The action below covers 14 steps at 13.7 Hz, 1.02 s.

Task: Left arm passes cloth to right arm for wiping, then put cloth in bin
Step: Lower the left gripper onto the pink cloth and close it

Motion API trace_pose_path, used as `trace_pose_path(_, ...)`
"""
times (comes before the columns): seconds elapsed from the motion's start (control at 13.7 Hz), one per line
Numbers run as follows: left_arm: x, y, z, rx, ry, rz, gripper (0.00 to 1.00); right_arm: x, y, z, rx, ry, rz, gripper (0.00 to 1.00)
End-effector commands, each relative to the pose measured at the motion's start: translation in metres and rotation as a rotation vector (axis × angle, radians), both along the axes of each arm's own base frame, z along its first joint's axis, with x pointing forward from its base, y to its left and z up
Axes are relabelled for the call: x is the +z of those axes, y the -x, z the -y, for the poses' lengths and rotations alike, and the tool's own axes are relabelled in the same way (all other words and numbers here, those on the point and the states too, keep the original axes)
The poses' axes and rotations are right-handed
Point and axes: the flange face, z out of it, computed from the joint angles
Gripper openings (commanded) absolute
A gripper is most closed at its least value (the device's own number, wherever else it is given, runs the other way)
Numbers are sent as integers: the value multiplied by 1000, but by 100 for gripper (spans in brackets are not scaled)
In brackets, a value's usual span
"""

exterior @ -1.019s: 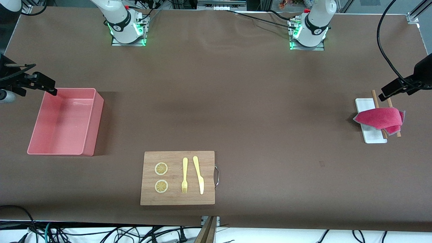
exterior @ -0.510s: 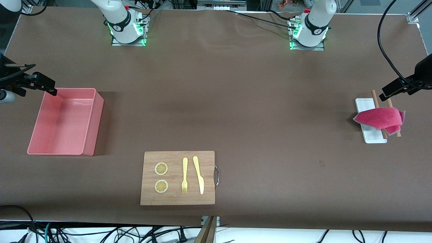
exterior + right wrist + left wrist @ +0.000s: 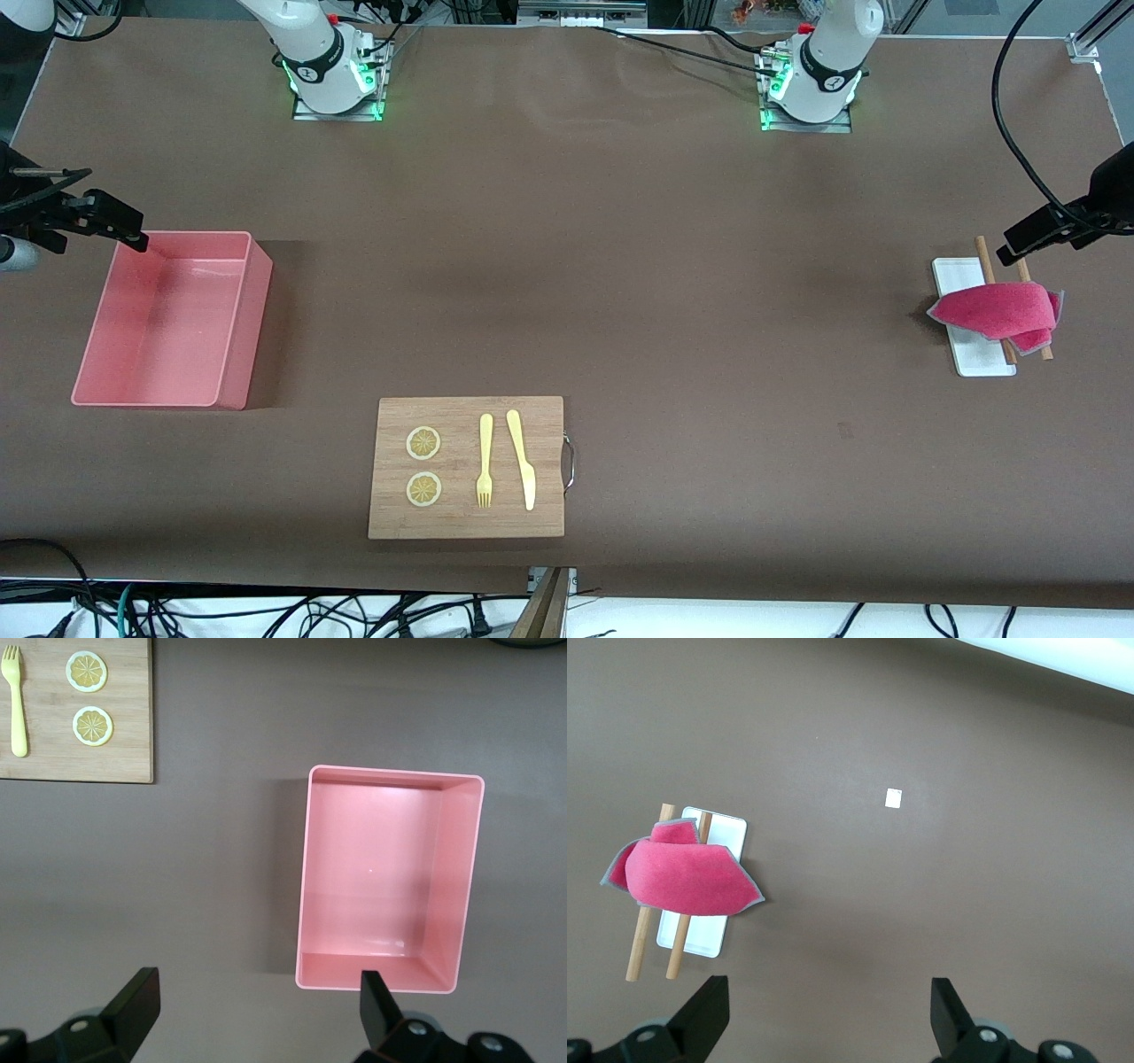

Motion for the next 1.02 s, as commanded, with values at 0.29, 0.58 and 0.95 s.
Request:
trace_pose_path(0.29, 16, 3, -14, -55, -58, 0, 100, 4, -3, 5, -3, -9, 10, 100)
trace_pose_path(0.58, 11, 7, -18, -87, -93, -60, 100, 4, -3, 6, -6, -9, 10, 100)
trace_pose_path(0.95, 3, 16, -36, -115, -90, -130, 100, 4, -3, 8, -11, -7, 10, 100)
